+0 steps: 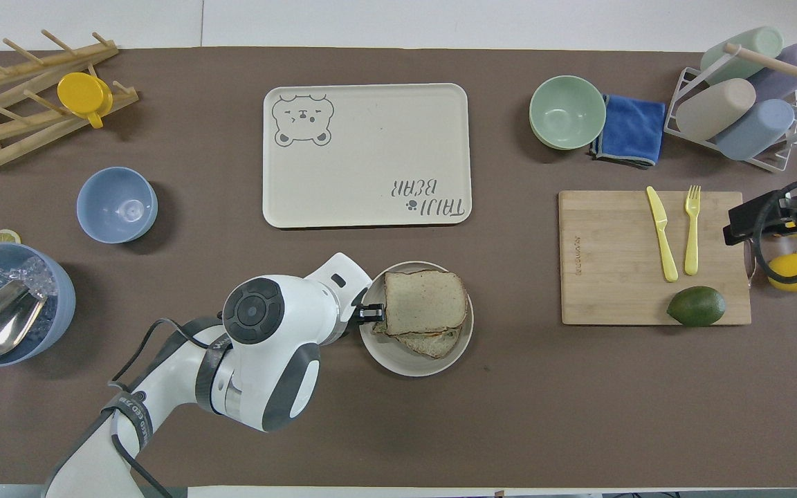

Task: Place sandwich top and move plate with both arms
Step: 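Grip the plate rim with the left gripper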

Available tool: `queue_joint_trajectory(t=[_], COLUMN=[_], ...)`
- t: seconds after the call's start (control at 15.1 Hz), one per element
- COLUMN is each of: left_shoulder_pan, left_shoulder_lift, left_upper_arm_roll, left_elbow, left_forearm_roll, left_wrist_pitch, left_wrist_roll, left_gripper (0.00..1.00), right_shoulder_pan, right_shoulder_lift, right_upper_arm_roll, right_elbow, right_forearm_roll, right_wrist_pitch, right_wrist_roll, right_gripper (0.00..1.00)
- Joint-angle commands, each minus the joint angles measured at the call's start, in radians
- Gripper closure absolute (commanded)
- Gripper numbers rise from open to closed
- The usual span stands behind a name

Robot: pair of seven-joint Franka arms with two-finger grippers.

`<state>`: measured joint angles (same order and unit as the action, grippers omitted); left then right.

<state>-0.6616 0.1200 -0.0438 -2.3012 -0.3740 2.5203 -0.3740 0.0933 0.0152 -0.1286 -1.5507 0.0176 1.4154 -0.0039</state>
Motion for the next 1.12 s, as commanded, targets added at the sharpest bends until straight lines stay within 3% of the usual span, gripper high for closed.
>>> queue_joint_trajectory(t=[0.0,0.4,0.79,1.06], left_shoulder_pan=[-0.018,-0.023,-0.004,0.060], left_shoulder_lift=[-0.005,-0.003,-0.005,-0.042], left_upper_arm_roll=[0.013,0.013,0.013,0.013], left_elbow=[-0.015,-0.015,0.014,0.110], left_forearm_roll=[-0.019,-0.019,-0.019,-0.019], left_wrist_pitch=[0.026,0.026,0.005,-0.197], left_wrist_roll=[0.000,0.001,0.003,0.033], left_gripper=[0.70,1.00,1.00,1.00], right_shoulder_pan=[-0.009,-0.003,-0.001,-0.001], right_shoulder_lift=[-0.018,-0.021,-0.023,-0.021], right_upper_arm_roll=[-0.003,0.000,0.000,0.000], right_elbow=[-0.014,-0.016,-0.017,-0.013], right_forearm_roll=[0.013,0.008,0.008,0.012], right_wrist_pitch=[0.008,0.016,0.016,0.019], right_wrist_roll=[-0.025,-0.025,-0.025,-0.024], right_gripper=[0.00,0.00,0.00,0.00])
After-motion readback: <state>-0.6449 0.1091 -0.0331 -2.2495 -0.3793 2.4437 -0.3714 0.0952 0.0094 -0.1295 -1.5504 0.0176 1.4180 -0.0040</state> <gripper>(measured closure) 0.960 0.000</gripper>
